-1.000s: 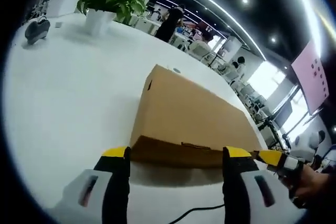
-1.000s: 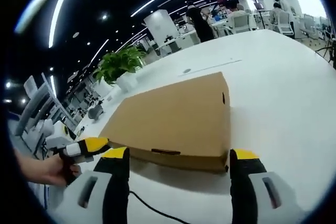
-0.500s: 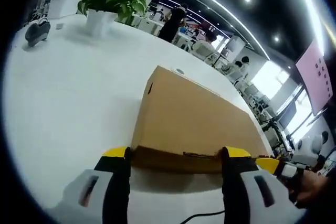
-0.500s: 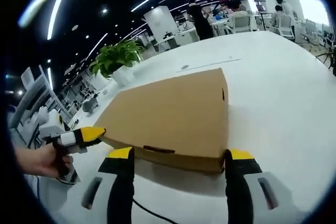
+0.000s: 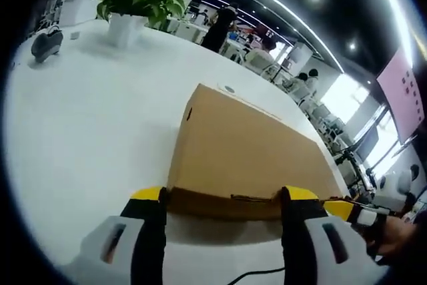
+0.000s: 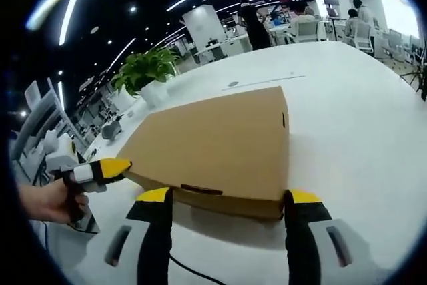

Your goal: Operate the shoe box by opening the lid, removing the specified soft item, and placing it in the target area until the item is outside and the box remains undamaged.

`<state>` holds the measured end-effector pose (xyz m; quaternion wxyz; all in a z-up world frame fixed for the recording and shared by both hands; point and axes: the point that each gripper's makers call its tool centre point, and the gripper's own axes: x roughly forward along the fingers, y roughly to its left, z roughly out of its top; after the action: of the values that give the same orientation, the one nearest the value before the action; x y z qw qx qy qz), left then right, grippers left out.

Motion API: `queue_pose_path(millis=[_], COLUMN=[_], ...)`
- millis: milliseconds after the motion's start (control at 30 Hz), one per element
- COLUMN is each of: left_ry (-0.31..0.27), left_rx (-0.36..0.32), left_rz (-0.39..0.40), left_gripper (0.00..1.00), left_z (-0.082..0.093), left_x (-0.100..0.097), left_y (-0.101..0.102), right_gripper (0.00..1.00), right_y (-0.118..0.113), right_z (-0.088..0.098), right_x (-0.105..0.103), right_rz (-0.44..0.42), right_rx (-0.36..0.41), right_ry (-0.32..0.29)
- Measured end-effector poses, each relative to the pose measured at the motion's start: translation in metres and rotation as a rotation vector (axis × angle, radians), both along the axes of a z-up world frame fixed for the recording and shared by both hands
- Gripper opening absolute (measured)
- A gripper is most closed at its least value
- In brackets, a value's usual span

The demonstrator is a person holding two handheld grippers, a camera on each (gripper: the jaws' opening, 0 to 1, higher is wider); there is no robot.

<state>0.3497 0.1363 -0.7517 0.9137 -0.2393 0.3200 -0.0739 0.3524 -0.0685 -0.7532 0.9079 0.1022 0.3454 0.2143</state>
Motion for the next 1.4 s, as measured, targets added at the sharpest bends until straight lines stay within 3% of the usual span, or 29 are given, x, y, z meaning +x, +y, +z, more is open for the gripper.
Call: queue_pose_path(millis=[267, 500, 800, 1400], left_ry=[0.014, 0.029, 0.029, 0.026], left_rx=[0.008, 0.009, 0.024, 0.042], left_rz=[0.022, 0.02, 0.036, 0.088], left_gripper=[0.7, 0.7, 0.71, 0.71], left_z=[-0.001, 0.0, 0.003, 0.026], left_x=[0.002, 0.003, 0.004, 0.004], left_y=[0.0, 0.0, 0.003, 0.004], right_gripper=[0.66, 0.68, 0.67, 0.62], right_y=[-0.001, 0.004, 0.005, 0.0], right_z=[0.0, 0.0, 0.003, 0.024], right_x=[0.001, -0.001, -0.003, -0.005], right_rz=[0.014, 0.0, -0.026, -0.033], right_rx=[0.011, -0.04, -0.029, -0.023], right_ry=[0.023, 0.021, 0.01, 0.019])
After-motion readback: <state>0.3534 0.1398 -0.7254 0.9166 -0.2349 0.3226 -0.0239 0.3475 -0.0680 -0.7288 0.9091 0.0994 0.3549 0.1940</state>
